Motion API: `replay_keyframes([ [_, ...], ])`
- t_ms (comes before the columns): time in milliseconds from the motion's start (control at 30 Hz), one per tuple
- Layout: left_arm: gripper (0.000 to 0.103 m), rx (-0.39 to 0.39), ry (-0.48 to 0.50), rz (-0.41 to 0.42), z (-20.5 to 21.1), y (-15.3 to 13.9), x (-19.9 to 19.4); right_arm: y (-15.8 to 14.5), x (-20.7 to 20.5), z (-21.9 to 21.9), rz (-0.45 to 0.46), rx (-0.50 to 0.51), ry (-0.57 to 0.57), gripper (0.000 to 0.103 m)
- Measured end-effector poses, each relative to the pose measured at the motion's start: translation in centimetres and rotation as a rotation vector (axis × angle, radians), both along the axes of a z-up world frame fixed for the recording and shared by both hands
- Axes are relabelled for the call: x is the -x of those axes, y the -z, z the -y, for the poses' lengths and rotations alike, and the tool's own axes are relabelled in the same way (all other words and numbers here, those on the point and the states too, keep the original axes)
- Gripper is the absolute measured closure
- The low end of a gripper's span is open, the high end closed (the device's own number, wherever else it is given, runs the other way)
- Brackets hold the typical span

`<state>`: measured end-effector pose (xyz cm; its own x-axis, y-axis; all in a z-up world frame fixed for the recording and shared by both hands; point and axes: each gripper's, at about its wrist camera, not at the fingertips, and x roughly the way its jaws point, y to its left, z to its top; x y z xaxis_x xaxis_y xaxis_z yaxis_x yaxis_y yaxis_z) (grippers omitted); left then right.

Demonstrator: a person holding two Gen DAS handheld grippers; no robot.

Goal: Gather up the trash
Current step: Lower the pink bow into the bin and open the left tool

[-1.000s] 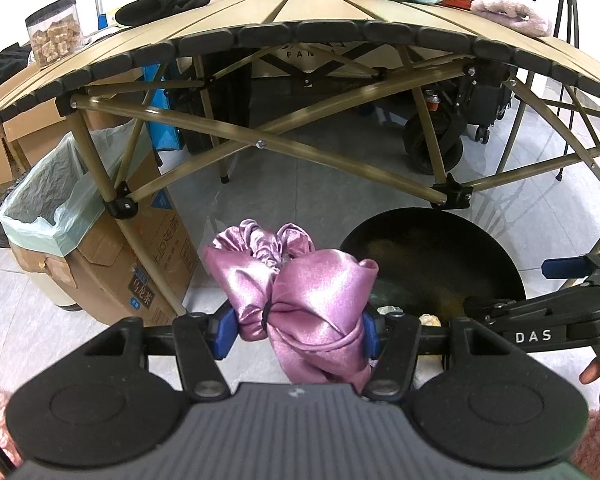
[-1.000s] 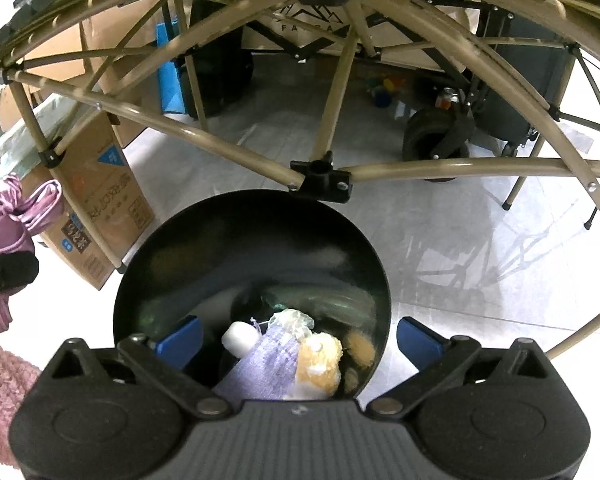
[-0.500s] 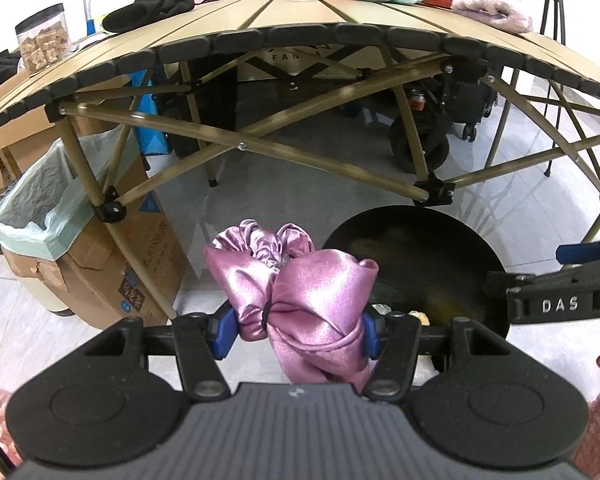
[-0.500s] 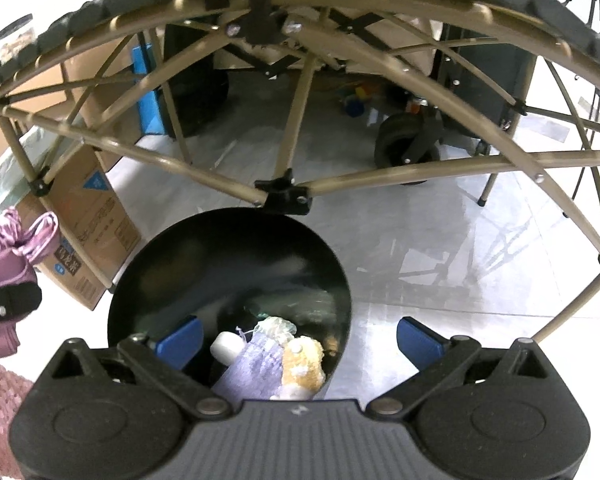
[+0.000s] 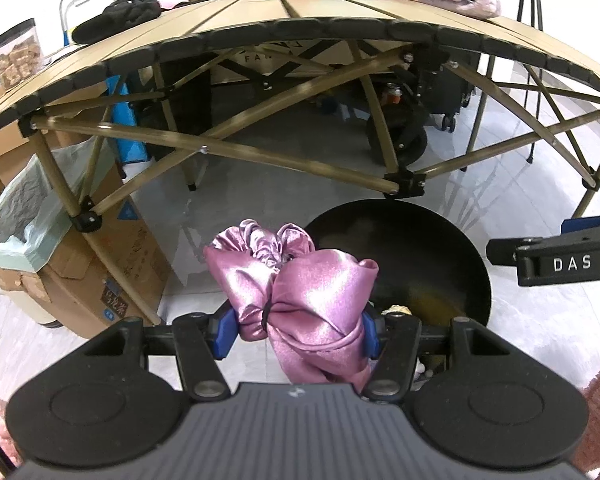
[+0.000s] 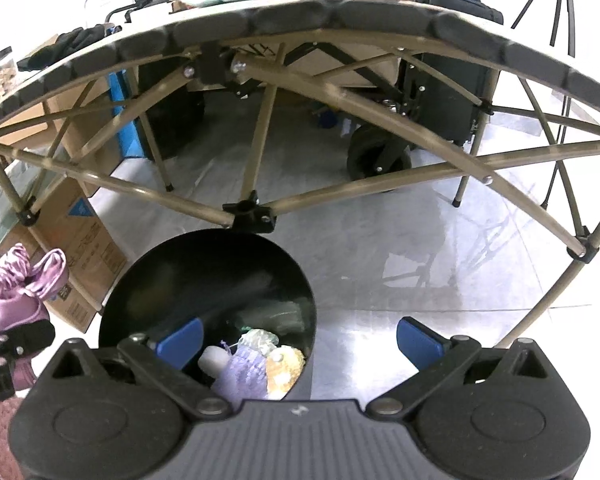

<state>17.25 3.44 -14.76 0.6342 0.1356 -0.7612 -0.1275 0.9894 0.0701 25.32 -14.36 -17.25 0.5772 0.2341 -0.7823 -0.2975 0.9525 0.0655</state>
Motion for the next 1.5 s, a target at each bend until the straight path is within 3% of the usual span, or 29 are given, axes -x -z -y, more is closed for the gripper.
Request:
replay_keyframes([
  [700,0.044,0.035,0.083,-0.044,2.9,1.1,-2.5,-3.3,1.1,4.4,0.051,-0.085,0.091,0.000],
  [1500,0.044,0.112,0.125,-0.104,5.7,2.9,-7.6,-3.7,-0.4,5.9,0.085,-0.141,0.154,0.000],
])
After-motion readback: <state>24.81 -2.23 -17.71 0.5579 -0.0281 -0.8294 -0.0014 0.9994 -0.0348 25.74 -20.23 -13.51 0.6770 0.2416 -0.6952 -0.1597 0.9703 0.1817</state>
